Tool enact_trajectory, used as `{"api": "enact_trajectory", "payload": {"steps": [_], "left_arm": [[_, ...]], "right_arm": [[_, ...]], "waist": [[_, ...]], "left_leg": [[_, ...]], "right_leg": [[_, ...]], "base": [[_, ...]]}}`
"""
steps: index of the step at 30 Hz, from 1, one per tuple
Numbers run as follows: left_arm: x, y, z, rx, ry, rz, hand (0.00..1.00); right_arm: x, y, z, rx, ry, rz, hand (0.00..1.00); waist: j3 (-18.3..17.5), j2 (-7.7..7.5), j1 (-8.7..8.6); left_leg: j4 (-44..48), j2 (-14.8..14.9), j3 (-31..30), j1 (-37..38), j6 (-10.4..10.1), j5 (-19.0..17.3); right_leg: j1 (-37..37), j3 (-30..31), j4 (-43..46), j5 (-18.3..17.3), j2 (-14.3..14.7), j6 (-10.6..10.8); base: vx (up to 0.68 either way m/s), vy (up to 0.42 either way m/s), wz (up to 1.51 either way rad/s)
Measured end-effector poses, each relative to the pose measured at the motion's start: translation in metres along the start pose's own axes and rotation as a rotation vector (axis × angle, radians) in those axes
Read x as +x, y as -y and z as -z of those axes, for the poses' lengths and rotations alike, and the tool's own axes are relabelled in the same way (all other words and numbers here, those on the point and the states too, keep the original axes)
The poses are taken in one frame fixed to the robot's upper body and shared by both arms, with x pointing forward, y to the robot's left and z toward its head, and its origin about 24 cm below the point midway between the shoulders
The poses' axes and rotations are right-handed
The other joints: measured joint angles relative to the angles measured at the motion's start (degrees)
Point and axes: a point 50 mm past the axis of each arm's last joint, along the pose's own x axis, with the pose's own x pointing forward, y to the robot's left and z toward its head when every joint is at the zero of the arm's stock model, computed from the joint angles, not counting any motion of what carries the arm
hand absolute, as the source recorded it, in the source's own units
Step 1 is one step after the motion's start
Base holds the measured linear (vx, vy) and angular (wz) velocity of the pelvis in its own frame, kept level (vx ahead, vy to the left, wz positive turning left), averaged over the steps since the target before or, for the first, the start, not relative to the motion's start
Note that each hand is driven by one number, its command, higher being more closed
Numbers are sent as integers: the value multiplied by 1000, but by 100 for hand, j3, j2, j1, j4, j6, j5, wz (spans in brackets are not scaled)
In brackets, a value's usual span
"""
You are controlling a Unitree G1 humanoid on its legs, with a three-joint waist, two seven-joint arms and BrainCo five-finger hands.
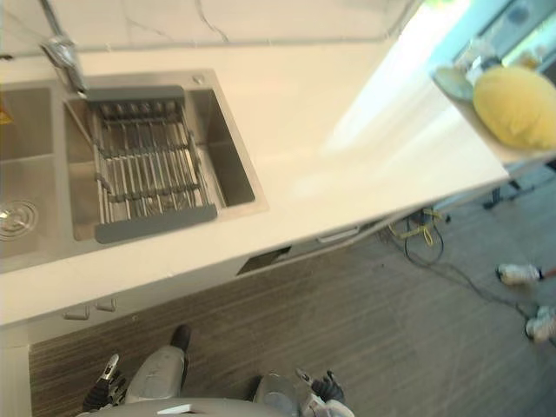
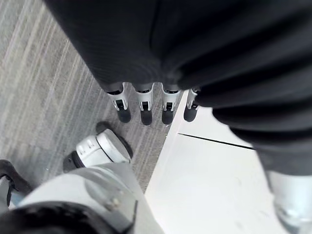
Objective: Walk over to the sink, pick up the cup, carry it to the dishwasher, place the cup inside the dishwasher, then close the dishwasher door
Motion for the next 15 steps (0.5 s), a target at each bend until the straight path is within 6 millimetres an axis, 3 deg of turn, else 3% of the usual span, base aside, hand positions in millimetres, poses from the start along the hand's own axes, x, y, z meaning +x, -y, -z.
{"api": "enact_trajectory", "payload": {"steps": [3,4,6,7,10,15], "left_arm": [[4,10,2,-7,-7,12,0],[6,13,-1,-10,0,13,0],[7,7,-10,-27,31,-8,0],[10,11,-8,-56,21,-19,0],[7,22,6,-103,-1,-22,0],[6,22,9,-120,-10,-22,0]], "right_arm": [[-1,-1,-8,-42,62,-17,0],[-1,-3,-9,-50,81,-23,0],[-7,-7,3,-58,62,-36,0],[-6,-6,2,-43,64,-30,0],[-4,-1,-6,-83,82,-50,0],[-4,-3,2,-87,9,-92,0]], "waist": [[-140,239,-224],[-154,233,-283],[-323,-145,-270],[-369,-5,-263],[-481,311,-243],[-505,301,-241]], "left_leg": [[19,6,-498,302,12,-214],[149,-8,-623,406,-50,-380],[534,-176,-419,313,-246,-695],[794,33,-224,299,-448,-766],[648,340,15,428,-639,-781],[299,395,225,769,-644,-647]], "right_leg": [[-323,431,-225,164,245,-25],[-317,669,-508,388,324,-14],[-194,912,-1123,1174,143,47],[-90,624,-887,1306,156,103],[135,273,-854,1084,289,25],[392,233,-868,1036,231,-6]], "base": [[206,-170,105],[171,-270,117],[195,-335,121],[143,-269,84],[178,-226,60],[62,-69,4]]}}
